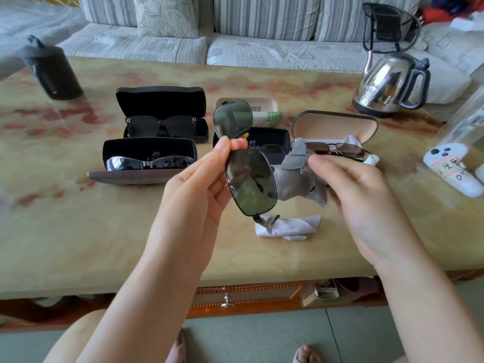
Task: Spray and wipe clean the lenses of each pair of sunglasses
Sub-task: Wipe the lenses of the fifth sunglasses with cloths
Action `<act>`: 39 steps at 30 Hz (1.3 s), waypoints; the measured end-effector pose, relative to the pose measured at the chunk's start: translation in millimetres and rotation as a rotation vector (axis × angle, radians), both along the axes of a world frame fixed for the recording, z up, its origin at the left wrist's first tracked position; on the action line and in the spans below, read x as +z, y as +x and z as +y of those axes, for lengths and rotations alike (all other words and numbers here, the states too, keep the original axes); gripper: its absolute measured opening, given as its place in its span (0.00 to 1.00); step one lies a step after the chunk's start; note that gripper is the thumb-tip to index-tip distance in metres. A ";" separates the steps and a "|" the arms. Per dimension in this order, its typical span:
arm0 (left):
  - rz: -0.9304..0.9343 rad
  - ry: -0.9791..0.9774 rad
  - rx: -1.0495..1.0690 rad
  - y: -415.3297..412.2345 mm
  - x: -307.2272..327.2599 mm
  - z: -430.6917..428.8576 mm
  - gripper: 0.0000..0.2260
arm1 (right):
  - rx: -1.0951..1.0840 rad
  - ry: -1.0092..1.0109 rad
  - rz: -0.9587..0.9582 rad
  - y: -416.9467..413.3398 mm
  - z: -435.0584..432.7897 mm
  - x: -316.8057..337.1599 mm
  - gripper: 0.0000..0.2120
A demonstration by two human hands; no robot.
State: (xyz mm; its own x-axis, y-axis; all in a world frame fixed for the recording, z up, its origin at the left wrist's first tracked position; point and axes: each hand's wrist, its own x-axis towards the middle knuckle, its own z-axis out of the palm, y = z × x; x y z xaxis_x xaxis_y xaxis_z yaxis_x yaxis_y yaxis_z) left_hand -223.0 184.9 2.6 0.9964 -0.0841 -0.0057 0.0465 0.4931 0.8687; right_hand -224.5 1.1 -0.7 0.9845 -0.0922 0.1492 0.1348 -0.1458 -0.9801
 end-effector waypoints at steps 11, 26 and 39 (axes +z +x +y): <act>-0.088 0.174 0.151 -8.4 0.6 -10.3 0.11 | 0.195 0.031 -0.095 -13.1 16.4 18.1 0.11; -0.063 0.094 0.167 -13.1 -2.3 -23.2 0.13 | -0.016 0.139 -0.011 -17.0 44.2 20.0 0.09; 0.020 0.064 0.145 -15.4 -4.3 -23.7 0.14 | 0.006 0.158 0.067 -15.0 44.7 15.7 0.18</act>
State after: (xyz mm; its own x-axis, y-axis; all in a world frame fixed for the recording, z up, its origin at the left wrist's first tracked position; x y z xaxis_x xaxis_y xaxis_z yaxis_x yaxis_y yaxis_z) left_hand -238.4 161.2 -1.8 0.9978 0.0615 -0.0259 -0.0038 0.4397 0.8982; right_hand -239.5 45.8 15.0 0.9923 -0.1037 0.0671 0.0686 0.0117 -0.9976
